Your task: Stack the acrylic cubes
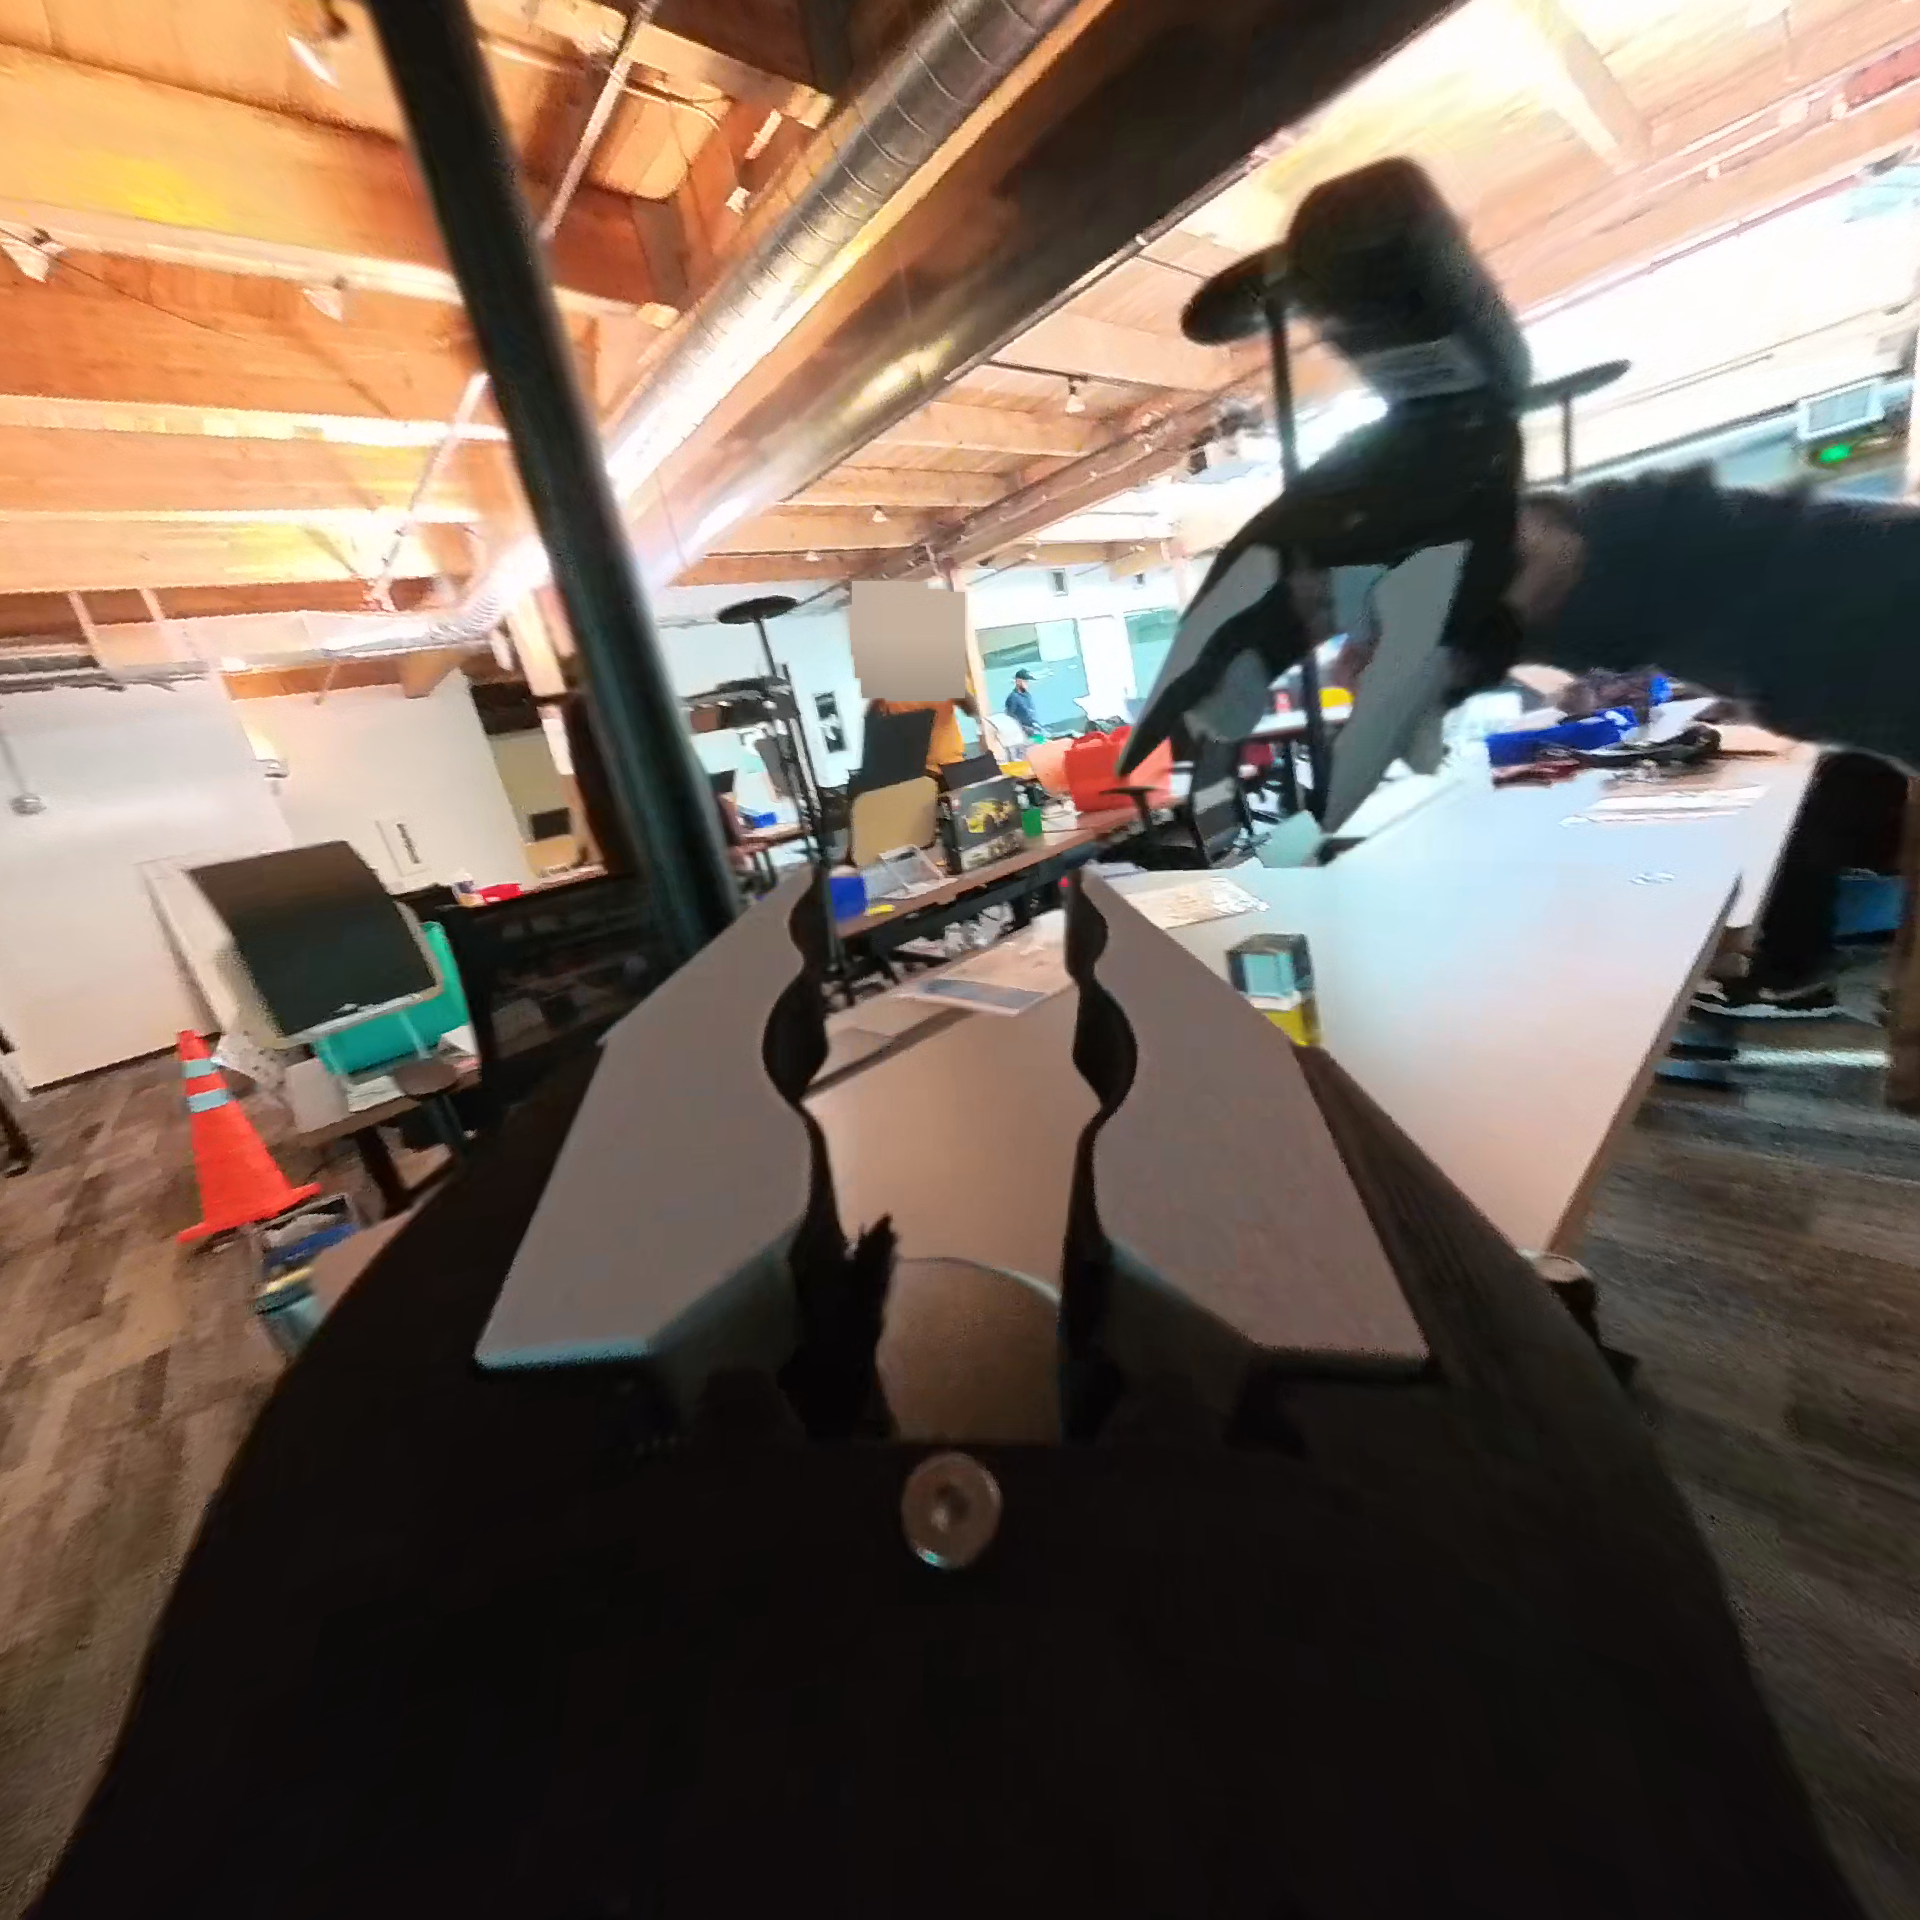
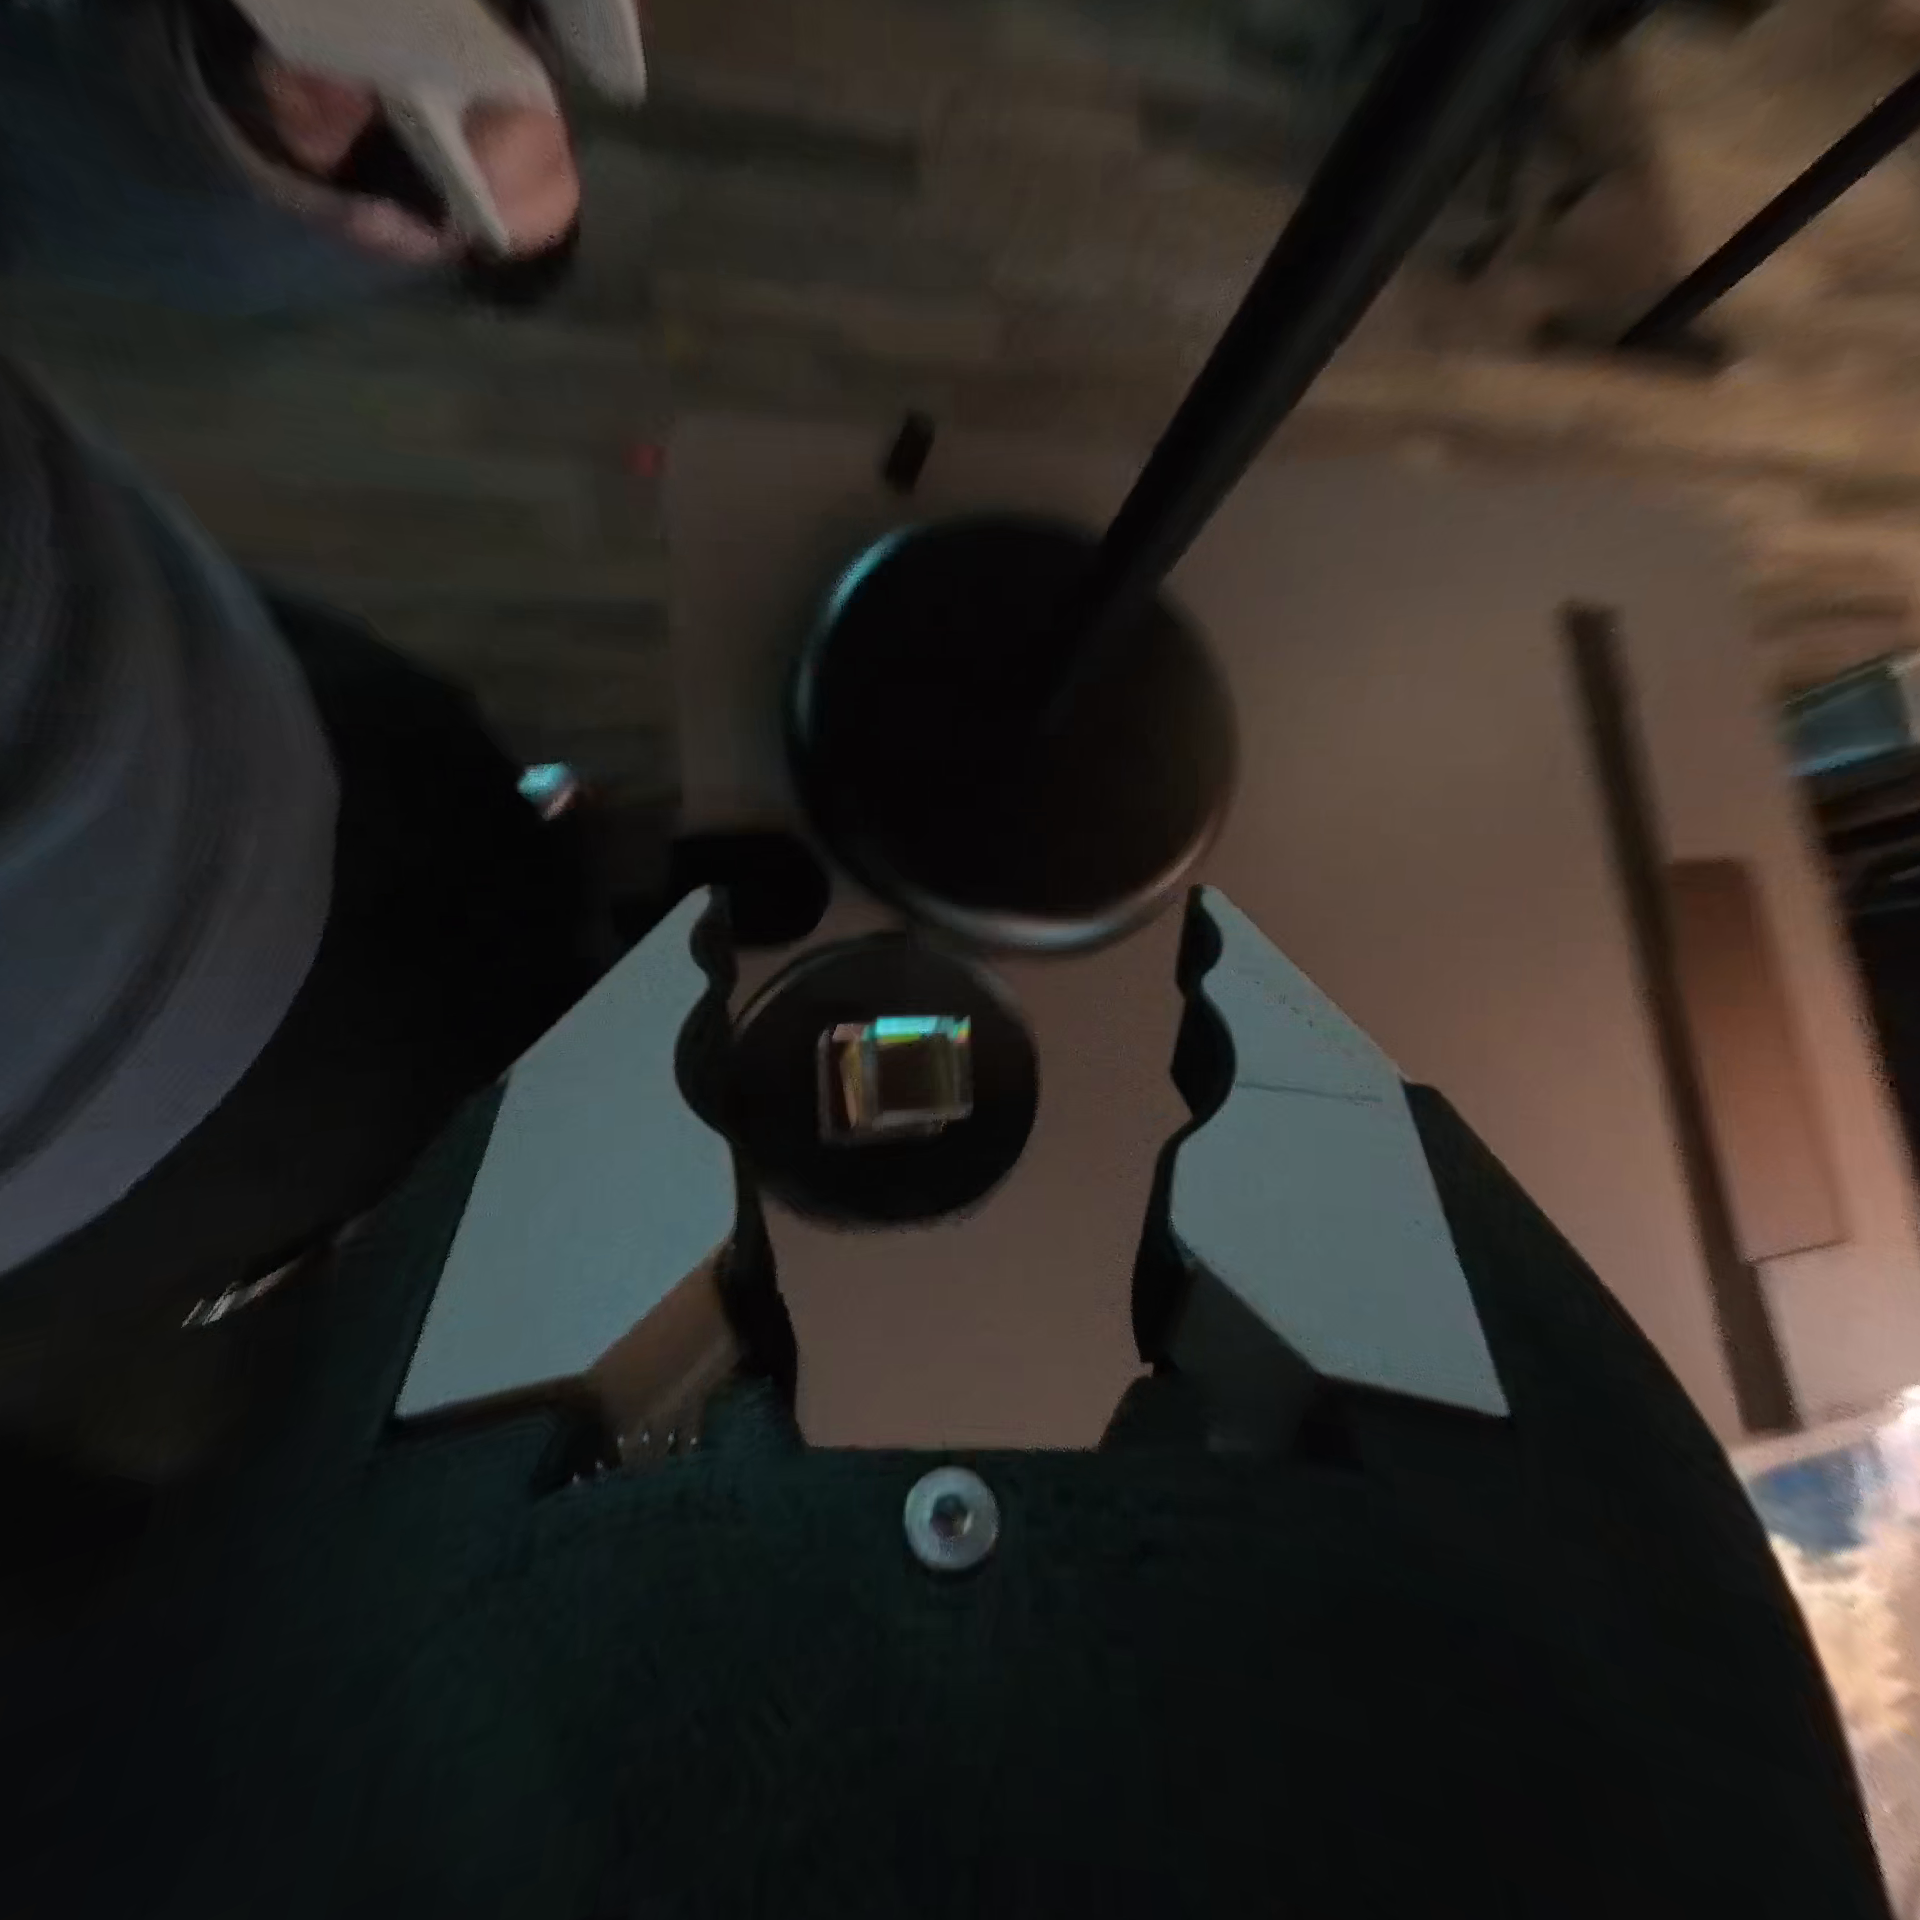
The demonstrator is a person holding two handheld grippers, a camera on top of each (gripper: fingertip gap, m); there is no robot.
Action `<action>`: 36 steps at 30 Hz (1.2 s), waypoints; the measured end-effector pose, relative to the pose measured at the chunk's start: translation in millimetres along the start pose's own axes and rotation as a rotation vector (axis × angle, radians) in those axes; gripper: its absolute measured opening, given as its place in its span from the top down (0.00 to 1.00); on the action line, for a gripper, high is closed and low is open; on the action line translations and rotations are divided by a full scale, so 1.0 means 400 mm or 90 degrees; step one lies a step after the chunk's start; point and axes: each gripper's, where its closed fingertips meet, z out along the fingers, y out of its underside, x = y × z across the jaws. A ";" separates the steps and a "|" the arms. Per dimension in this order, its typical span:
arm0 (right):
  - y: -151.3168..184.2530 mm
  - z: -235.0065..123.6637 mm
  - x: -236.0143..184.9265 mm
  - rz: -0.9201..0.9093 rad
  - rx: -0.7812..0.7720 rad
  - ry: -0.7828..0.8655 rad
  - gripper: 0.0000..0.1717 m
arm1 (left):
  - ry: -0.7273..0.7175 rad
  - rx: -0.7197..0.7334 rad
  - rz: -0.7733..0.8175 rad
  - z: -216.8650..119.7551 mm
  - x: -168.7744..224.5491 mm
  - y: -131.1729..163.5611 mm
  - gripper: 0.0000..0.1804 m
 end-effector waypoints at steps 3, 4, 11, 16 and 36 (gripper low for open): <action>-0.139 -0.024 -0.022 -0.050 0.175 0.084 0.49 | -0.056 0.012 0.021 -0.057 -0.063 -0.035 0.69; -0.189 -0.023 -0.040 -0.074 0.234 0.097 0.48 | -0.078 0.015 0.025 -0.082 -0.086 -0.048 0.66; -0.474 0.201 -0.203 -0.083 0.504 -0.029 0.47 | -0.302 -0.033 -0.024 -0.371 -0.251 -0.086 0.49; -0.654 0.421 -0.285 0.097 0.619 -0.202 0.25 | -0.532 -0.087 0.047 -0.693 -0.347 -0.106 0.36; -0.964 1.277 -0.531 0.252 0.434 -0.143 0.19 | -1.022 -0.435 0.081 -1.862 -0.403 -0.177 0.26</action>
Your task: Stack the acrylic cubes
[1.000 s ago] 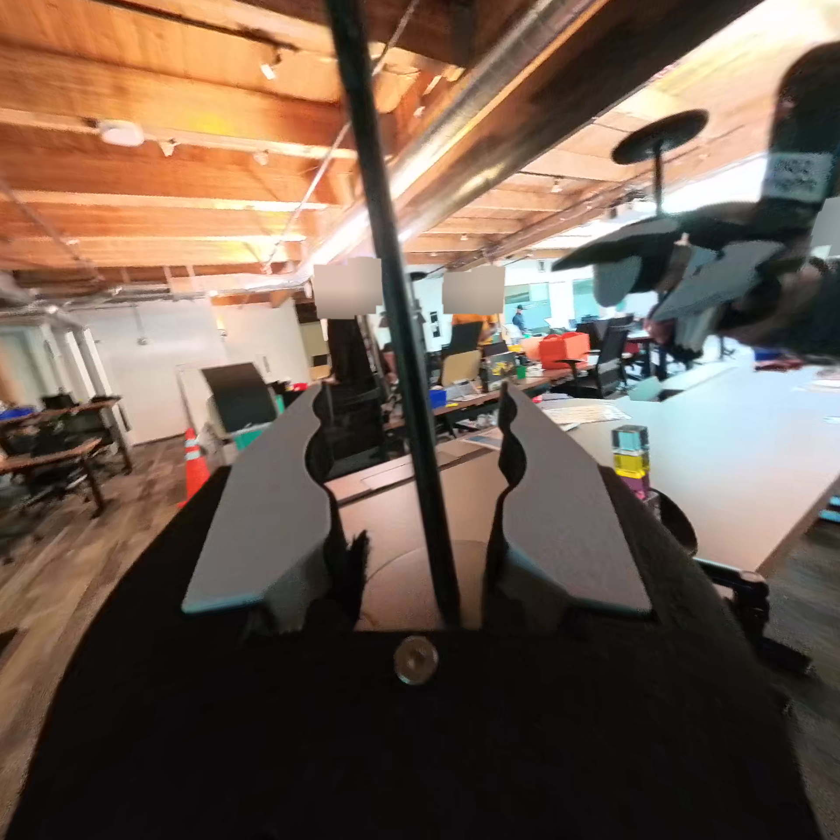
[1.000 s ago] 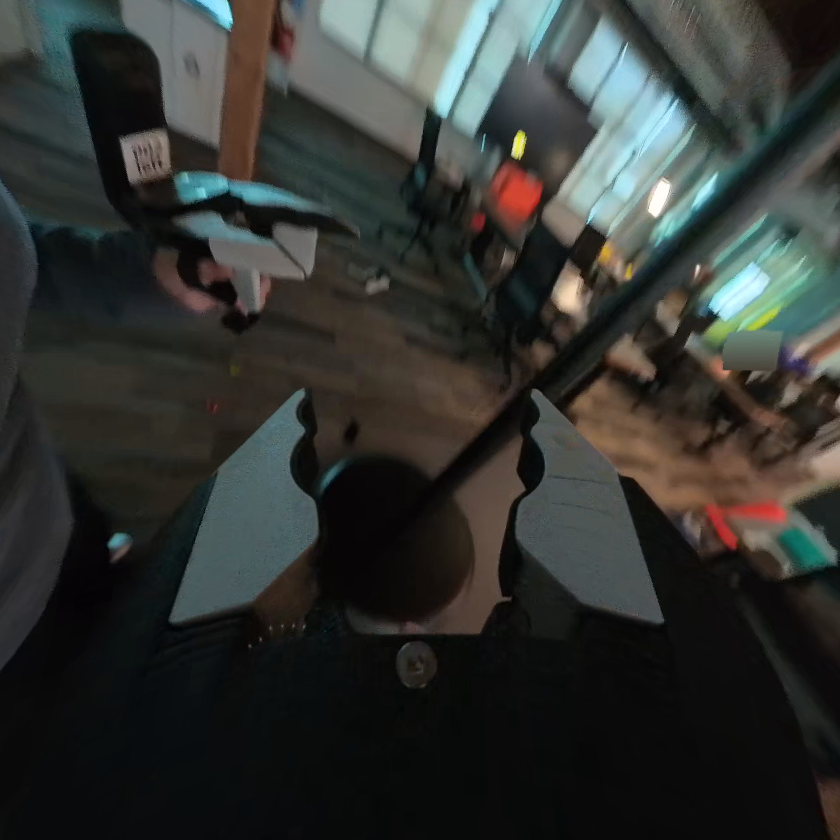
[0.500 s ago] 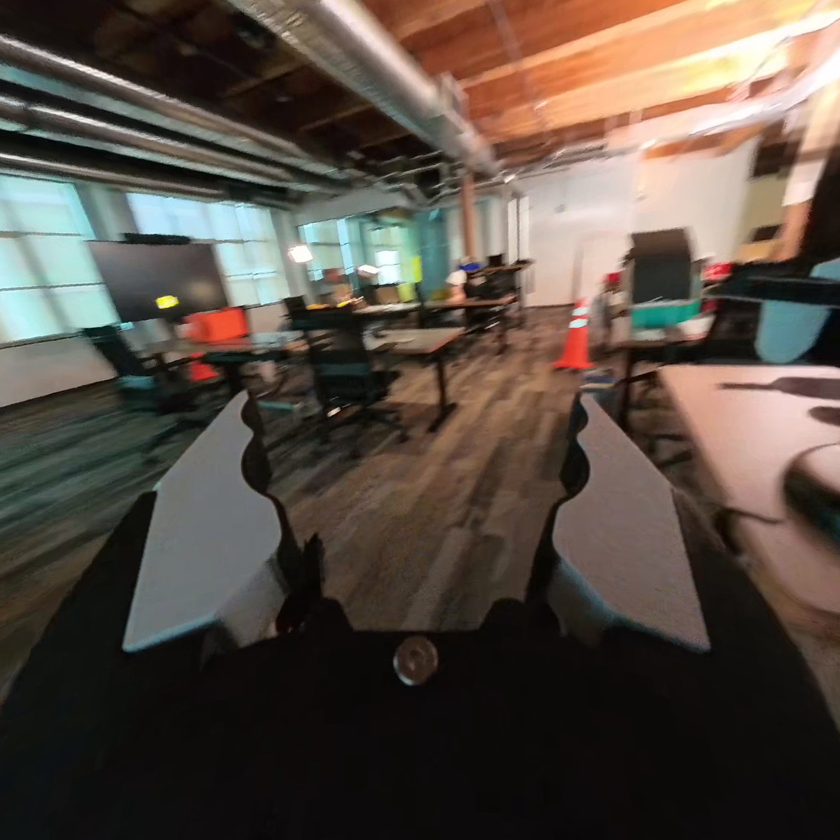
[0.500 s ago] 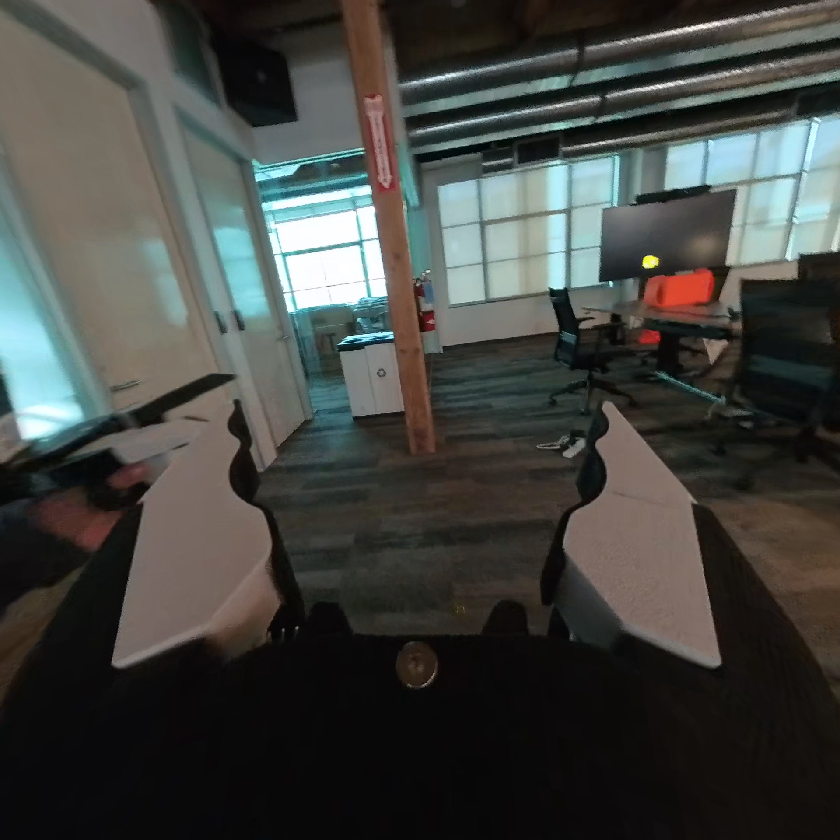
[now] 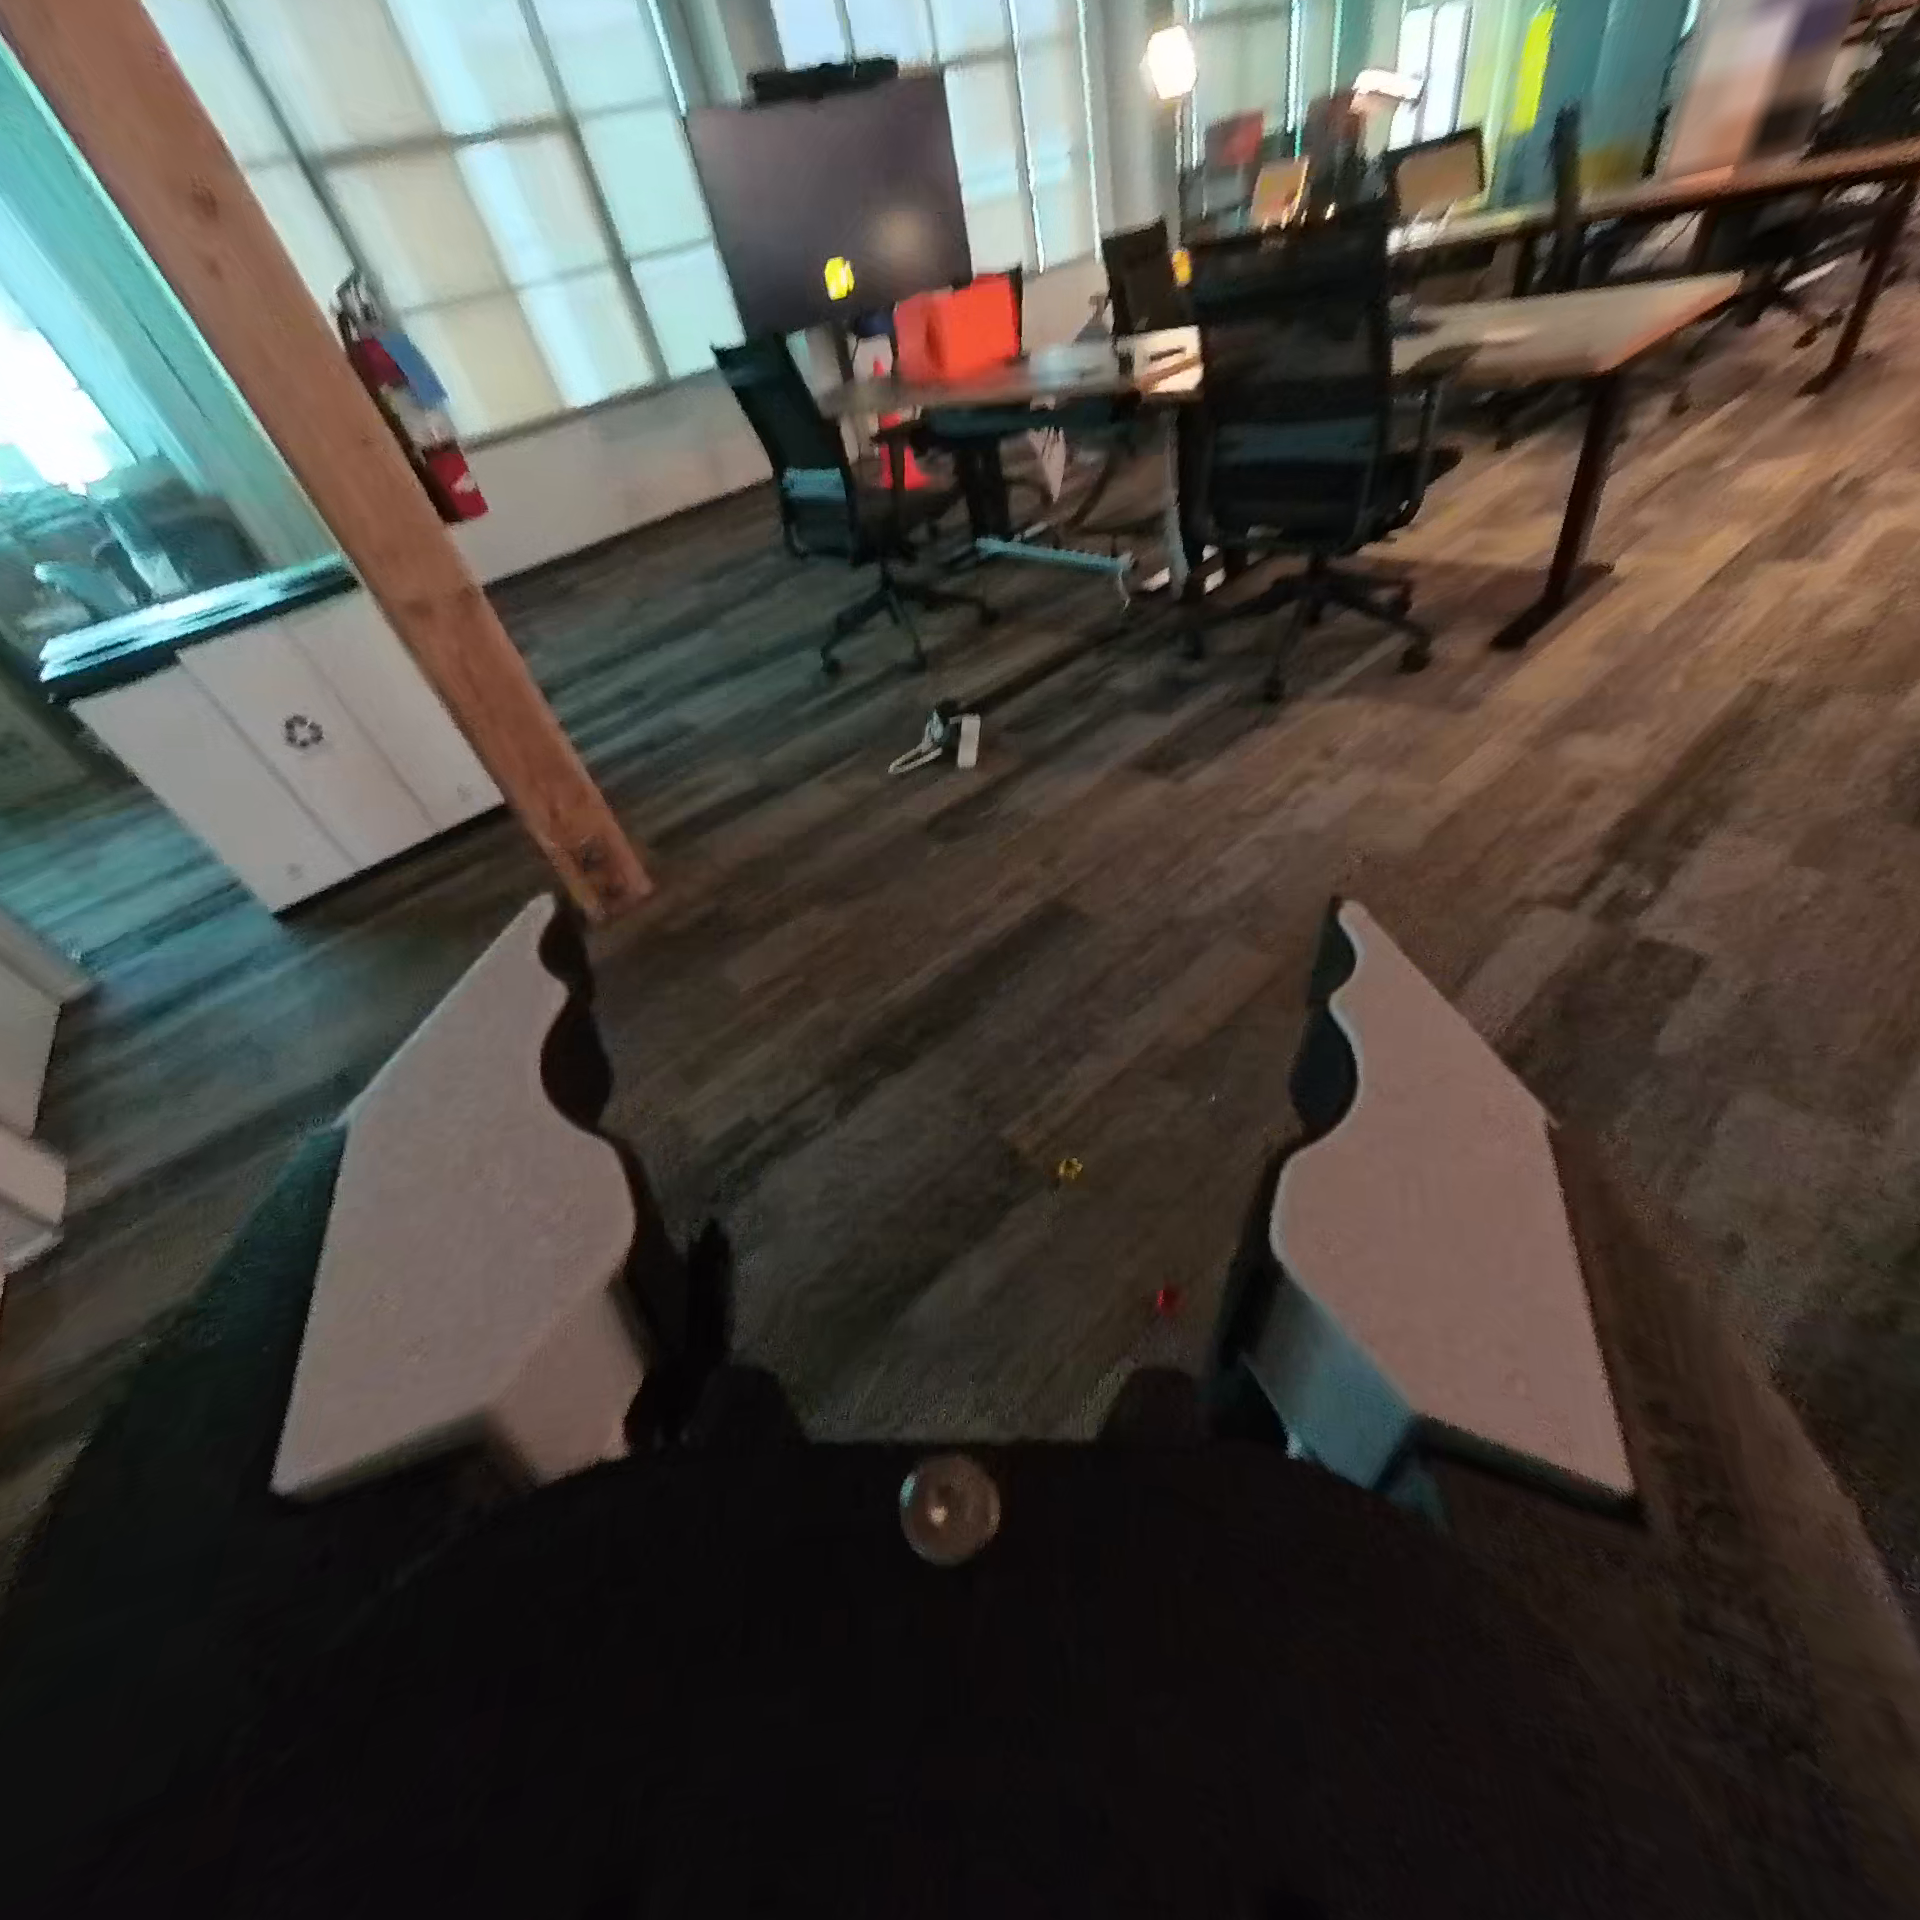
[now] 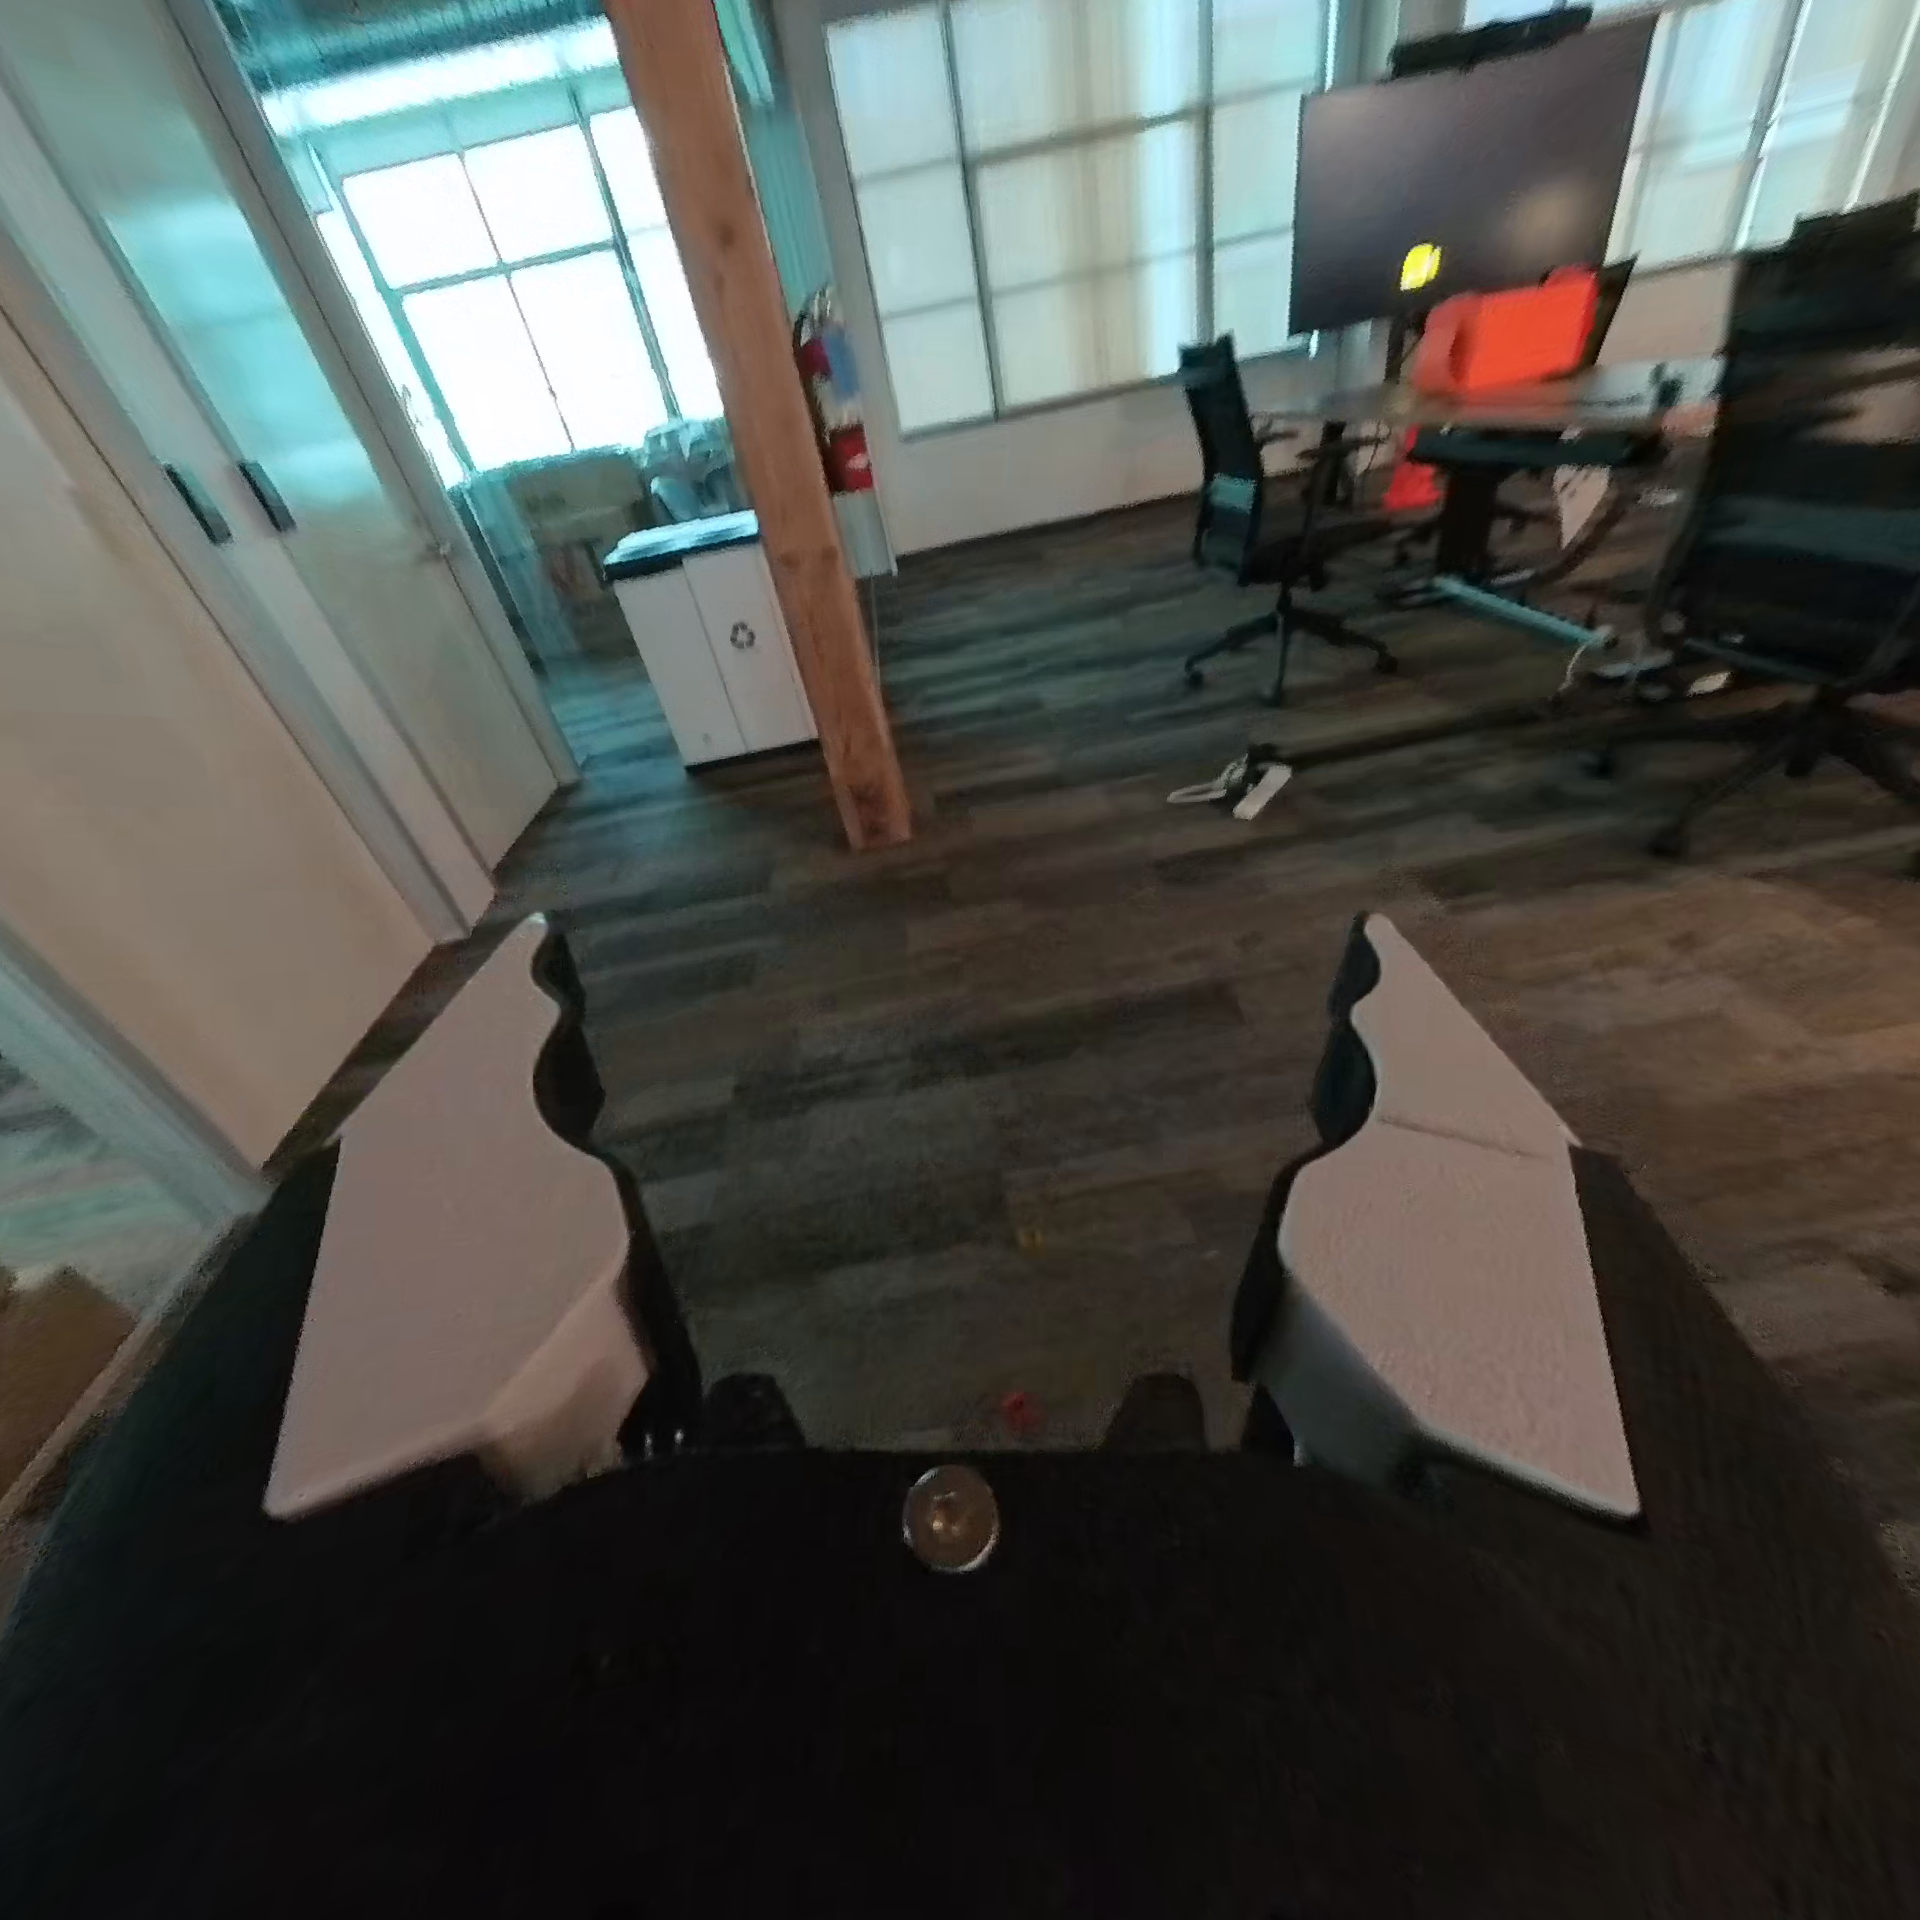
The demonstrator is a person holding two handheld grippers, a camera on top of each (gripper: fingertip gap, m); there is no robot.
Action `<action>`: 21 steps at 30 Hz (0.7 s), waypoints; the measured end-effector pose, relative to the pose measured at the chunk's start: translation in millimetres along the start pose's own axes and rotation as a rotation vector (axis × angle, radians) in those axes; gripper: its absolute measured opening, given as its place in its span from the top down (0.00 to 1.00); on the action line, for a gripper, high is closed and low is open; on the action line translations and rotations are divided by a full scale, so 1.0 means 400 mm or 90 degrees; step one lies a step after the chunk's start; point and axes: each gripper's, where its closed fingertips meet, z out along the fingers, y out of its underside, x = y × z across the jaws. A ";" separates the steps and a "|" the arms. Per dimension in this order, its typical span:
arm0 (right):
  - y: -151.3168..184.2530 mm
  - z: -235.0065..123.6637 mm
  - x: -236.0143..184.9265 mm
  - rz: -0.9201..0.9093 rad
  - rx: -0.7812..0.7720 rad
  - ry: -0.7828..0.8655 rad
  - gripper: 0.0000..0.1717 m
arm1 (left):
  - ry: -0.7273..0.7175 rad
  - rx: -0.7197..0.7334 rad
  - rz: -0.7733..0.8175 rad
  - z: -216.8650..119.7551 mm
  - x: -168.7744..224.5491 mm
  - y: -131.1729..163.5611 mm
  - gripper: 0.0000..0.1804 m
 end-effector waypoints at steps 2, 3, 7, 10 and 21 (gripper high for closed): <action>0.042 0.053 -0.025 0.015 -0.036 -0.023 0.21 | -0.001 -0.026 -0.003 0.025 -0.025 0.029 0.26; 0.061 0.077 -0.035 0.023 -0.054 -0.037 0.22 | 0.002 -0.036 -0.002 0.043 -0.033 0.041 0.27; 0.122 0.178 -0.029 0.029 -0.097 -0.053 0.24 | 0.014 -0.048 -0.009 0.156 -0.049 0.063 0.28; 0.147 0.266 0.006 0.042 -0.104 -0.046 0.24 | 0.037 -0.034 -0.043 0.282 -0.039 0.059 0.28; 0.124 0.680 0.168 0.082 -0.058 -0.026 0.27 | 0.133 -0.006 -0.007 0.814 -0.058 -0.051 0.36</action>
